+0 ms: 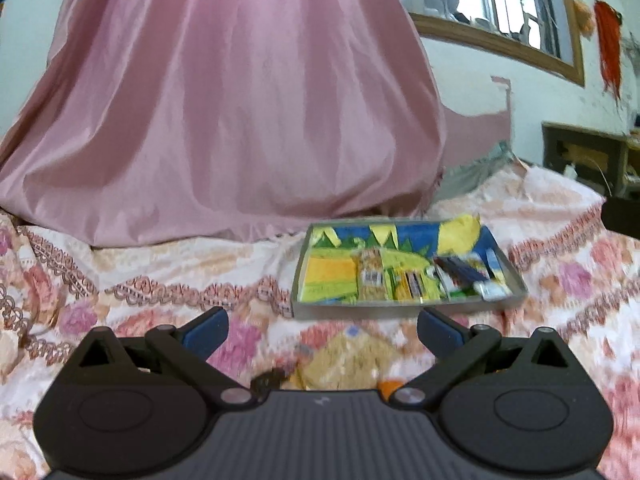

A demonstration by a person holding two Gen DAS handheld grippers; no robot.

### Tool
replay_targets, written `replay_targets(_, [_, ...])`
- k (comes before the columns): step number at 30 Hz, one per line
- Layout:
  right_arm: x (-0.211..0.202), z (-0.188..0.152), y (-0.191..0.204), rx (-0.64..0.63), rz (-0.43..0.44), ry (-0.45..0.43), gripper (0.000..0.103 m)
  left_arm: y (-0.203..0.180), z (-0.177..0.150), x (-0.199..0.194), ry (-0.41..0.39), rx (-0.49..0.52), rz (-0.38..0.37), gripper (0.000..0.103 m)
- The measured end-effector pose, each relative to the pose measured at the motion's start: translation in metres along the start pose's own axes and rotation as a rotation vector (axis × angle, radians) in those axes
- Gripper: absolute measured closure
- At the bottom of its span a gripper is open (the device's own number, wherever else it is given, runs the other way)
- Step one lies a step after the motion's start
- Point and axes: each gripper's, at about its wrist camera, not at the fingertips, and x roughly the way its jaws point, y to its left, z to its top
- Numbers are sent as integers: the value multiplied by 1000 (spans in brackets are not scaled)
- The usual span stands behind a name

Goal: Organize snacks
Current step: 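Open both grippers over the tray and pull back toward the remaining snacks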

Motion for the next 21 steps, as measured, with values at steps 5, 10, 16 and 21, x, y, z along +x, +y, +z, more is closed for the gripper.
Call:
replay_targets(5, [-16,-26,9,-5,-14,78,1,4,-24,-13,32,21,-16,1])
replay_targets(10, [-28,-48,20,-7,-31,145,1,11,-44,-17,60,10,-18,1])
replay_targets(16, [-35,-76,25,50,-37,272,1,16,-64,-16,110,3,-16,1])
replay_targets(21, [-21,-92,36,54,-4,385,1,24,-80,-14,162,2,-16,1])
